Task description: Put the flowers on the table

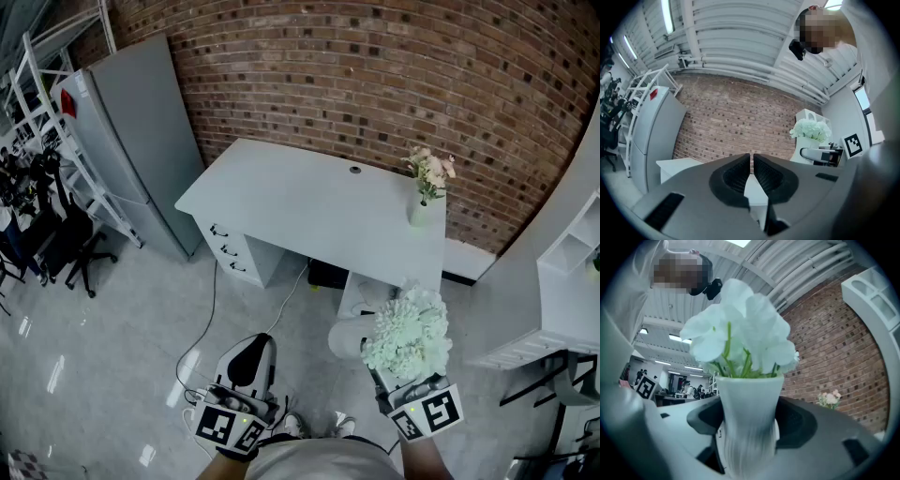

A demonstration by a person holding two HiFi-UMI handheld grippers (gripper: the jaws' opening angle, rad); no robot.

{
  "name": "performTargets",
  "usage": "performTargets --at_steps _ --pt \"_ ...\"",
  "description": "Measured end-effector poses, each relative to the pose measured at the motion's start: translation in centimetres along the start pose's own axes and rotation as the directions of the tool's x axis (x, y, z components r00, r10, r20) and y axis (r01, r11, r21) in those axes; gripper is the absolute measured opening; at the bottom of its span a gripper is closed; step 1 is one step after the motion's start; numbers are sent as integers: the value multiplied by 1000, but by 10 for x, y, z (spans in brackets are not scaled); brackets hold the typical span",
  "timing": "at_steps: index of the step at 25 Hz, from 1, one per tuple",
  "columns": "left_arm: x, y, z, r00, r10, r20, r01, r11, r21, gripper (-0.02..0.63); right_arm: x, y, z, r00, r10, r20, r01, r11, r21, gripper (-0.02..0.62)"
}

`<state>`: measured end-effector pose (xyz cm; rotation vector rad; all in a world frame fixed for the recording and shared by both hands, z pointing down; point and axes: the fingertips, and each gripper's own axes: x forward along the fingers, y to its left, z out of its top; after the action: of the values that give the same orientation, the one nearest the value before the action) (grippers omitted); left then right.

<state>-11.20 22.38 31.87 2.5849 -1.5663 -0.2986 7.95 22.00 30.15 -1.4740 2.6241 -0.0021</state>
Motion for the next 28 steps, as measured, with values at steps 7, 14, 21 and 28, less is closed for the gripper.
performTargets --at_steps 7,14,21,28 --pt "-11 26 6 997 79 6 -79 997 22 28 -5 -13 -3 999 -43 -14 43 999 0 342" --pt "-9 11 1 999 51 -2 -51 999 11 28 -9 -14 -4 999 -39 -21 39 999 -5 342" --pt "-6 -9 -6 999 44 -3 -44 999 17 28 -21 -19 -1 1000 -11 -11 11 1000 -23 342" --pt "-2 -41 -6 997 73 3 -74 997 29 28 -38 -38 5 999 31 -9 -31 1000 -2 342"
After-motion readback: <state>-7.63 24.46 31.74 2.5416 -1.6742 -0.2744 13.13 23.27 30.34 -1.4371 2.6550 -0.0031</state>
